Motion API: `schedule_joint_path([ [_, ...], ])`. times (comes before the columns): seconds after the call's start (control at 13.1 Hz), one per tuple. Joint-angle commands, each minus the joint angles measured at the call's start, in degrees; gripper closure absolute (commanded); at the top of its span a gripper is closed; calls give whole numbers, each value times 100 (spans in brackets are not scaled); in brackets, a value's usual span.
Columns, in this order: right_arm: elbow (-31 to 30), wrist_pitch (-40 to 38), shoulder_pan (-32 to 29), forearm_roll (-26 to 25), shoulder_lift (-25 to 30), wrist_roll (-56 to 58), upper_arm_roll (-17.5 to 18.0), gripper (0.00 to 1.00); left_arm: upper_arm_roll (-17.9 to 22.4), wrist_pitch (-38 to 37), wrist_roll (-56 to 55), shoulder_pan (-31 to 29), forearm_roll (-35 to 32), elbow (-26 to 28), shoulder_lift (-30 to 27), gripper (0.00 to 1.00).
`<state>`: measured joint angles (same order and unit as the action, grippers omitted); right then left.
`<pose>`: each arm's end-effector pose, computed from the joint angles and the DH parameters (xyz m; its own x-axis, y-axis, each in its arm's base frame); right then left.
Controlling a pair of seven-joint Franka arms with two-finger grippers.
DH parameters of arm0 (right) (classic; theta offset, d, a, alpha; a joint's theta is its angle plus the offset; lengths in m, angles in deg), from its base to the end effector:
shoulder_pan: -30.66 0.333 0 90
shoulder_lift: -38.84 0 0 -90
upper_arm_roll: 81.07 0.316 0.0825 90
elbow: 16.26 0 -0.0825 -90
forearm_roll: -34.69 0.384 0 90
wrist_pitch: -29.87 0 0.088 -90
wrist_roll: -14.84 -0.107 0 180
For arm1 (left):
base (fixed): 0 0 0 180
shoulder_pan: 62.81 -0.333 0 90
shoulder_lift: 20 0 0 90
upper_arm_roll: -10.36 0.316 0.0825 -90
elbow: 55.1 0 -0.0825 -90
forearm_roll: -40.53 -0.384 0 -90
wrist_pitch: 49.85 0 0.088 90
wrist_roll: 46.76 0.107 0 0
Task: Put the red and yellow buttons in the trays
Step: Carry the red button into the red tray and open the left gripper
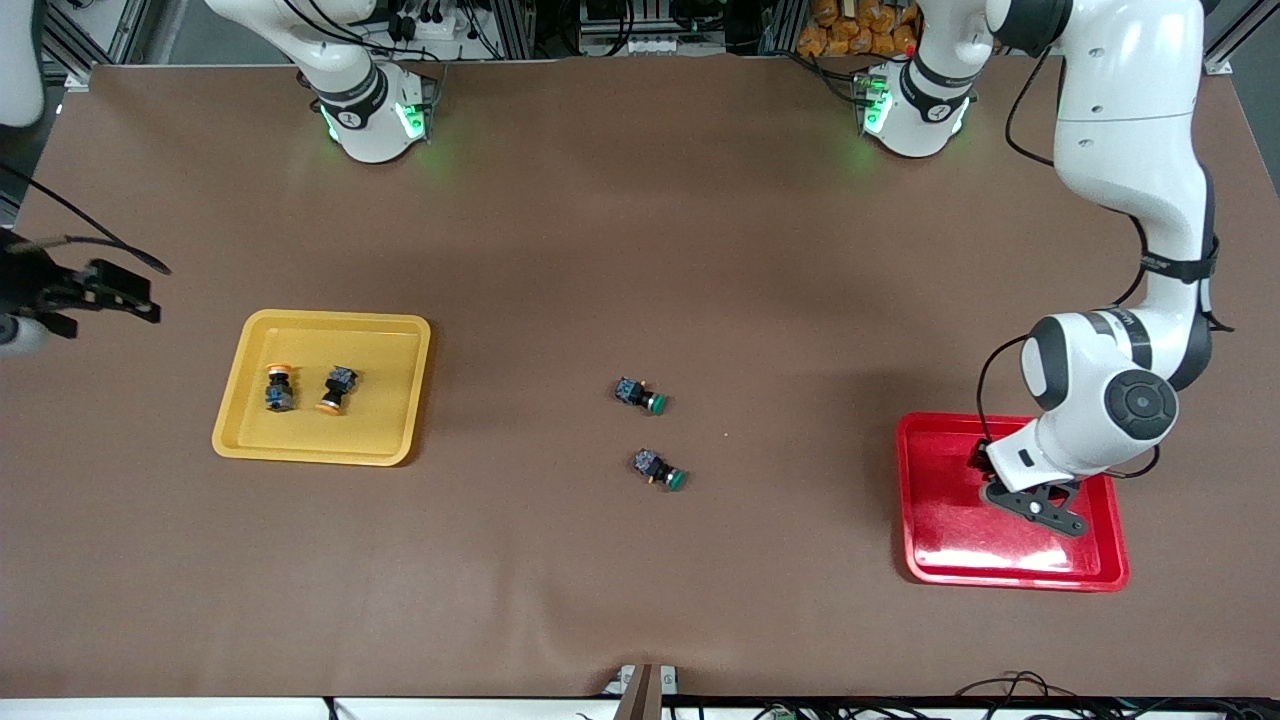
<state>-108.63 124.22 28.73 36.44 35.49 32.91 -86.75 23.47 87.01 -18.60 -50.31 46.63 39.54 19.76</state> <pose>0.5720 -0.0718 0.5786 0.9837 0.1792 -0.0148 0.1787 -0.9834 -0.0307 0.6917 -0.0128 0.2204 0.8948 -0.4458 0.0239 -0.4421 -0.8924 -0.0901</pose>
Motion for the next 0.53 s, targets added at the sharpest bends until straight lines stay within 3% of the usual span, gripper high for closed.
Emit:
schedule_joint_path([
  [0.0, 190, -389, -79, -88, 230, 276, -187, 0, -10, 104, -20, 76, 137, -16, 181, 100],
  [0.15, 491, -672, -79, -88, 212, 259, -258, 0, -10, 104, -21, 85, 137, -16, 251, 96],
  [0.23, 491, -707, -79, -88, 221, 250, -276, 0, -10, 104, -12, 94, 137, -33, 278, 65],
  [0.3, 491, -812, -79, -79, 221, 215, -276, 0, -10, 104, -12, 94, 137, -42, 278, 7],
  [0.38, 491, -857, -70, -79, 230, 197, -267, 0, -10, 104, -3, 86, 129, -42, 261, 0],
  [0.46, 500, -953, -70, -35, 230, 171, -267, 0, -10, 104, 14, 85, 128, -68, 235, 0],
])
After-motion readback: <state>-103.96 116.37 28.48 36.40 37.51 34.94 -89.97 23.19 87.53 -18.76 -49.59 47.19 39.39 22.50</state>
